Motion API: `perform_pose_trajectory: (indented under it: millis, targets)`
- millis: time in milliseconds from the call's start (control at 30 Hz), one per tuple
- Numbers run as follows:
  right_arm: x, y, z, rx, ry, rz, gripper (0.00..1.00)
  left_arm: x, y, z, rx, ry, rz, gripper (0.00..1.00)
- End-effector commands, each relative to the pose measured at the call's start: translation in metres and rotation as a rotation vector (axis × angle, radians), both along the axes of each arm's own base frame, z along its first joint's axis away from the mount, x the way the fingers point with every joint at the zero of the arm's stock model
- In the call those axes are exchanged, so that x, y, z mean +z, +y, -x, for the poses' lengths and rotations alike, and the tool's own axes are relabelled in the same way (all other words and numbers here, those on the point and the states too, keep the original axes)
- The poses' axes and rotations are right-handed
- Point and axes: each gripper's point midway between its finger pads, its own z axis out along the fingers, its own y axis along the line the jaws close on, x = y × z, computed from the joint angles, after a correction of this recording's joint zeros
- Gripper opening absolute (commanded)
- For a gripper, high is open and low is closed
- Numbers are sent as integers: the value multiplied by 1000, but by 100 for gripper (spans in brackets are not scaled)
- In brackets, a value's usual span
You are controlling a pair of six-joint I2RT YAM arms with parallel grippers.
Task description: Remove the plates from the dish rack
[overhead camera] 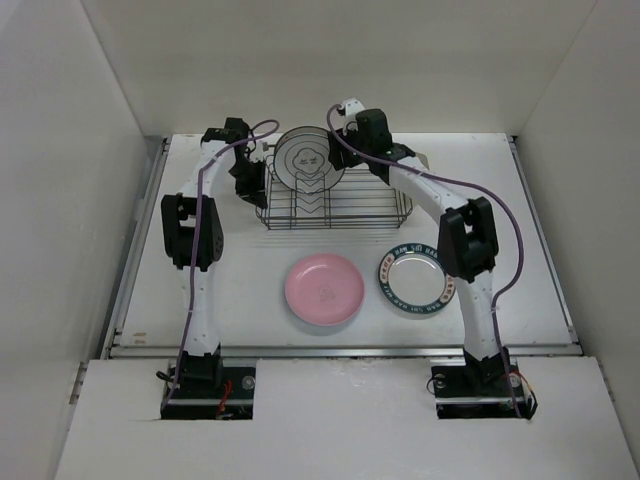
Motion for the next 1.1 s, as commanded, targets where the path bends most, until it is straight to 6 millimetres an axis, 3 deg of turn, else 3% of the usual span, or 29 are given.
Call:
perform_pose_trajectory:
  millis: [0, 167, 300, 400, 467, 500, 533, 600, 633, 667, 733, 833, 967, 1067]
  targets:
    - [54, 25, -18, 68, -160, -93, 63, -18, 6, 6, -57, 41, 0, 0]
    - [37, 51, -11, 176, -102, -182, 51, -25, 13, 7, -44, 58, -11, 0]
    - [31, 55, -7, 184, -69, -212, 40, -29, 17, 7, -35, 68, -12, 0]
    - [24, 56, -7, 175, -60, -230, 37, -30, 15, 7, -28, 71, 0, 0]
    - [13, 57, -9, 170, -43, -234, 24, -34, 13, 8, -20, 85, 10, 0]
    - [18, 58, -10, 171, -52, -238, 16, -36, 13, 10, -20, 94, 9, 0]
    - [16, 59, -11, 171, -52, -238, 3, -36, 13, 10, -20, 94, 9, 0]
    - [35, 58, -10, 174, -83, -250, 0, -38, 12, 12, -11, 103, 19, 0]
    - [27, 55, -7, 164, -76, -244, 0, -43, 11, 15, 1, 119, 19, 0]
    - [46, 52, -5, 159, -114, -256, 0, -42, 9, 16, 17, 121, 33, 0]
    - [51, 46, -6, 140, -164, -255, 0, -41, 4, 17, 35, 123, 60, 0]
    - [78, 40, -6, 120, -233, -265, 0, -42, 3, 18, 63, 131, 64, 0]
    - [115, 27, -4, 60, -314, -281, 0, -38, 3, 15, 97, 124, 61, 0]
    - [162, 12, 4, 10, -408, -323, 0, -38, 1, 17, 104, 127, 72, 0]
